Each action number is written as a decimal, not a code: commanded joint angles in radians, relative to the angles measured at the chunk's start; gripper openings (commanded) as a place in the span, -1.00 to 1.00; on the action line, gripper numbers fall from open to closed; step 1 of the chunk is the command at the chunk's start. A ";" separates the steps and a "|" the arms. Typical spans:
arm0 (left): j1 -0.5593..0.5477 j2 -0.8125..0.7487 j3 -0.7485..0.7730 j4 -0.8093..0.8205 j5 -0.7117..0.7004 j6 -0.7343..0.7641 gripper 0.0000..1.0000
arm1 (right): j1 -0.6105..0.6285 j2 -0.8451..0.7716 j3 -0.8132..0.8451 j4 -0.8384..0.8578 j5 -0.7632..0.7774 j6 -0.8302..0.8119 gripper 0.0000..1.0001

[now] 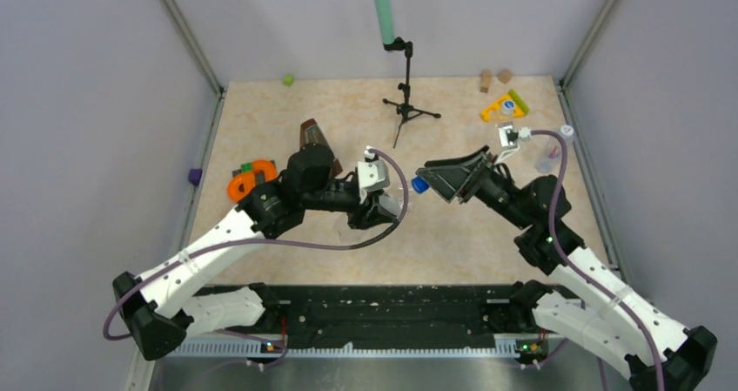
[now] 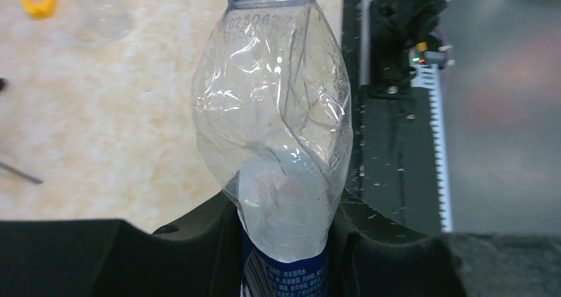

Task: Unscrew the bottle caps
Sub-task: Unscrew the bottle cap from the plastic bottle.

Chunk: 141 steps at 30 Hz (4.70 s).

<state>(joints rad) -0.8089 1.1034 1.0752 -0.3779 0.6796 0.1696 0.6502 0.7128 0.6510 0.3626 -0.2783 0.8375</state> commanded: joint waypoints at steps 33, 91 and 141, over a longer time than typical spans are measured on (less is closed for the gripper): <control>-0.084 -0.177 -0.129 -0.113 -0.492 0.658 -1.00 | -0.049 0.197 0.031 -0.076 -0.490 0.043 0.12; -0.069 0.100 0.210 -0.612 0.018 0.567 -1.00 | 0.068 -0.077 -0.108 -0.226 -0.390 -1.145 -1.00; -0.072 0.071 0.082 -0.401 -0.367 0.494 -1.00 | 0.079 -0.308 -0.345 -0.043 -0.401 -1.205 0.20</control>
<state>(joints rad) -0.8780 1.2320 1.2041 -0.8837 0.3729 0.6636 0.7303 0.4484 0.3332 0.2474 -0.6750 -0.4534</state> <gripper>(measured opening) 0.407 0.606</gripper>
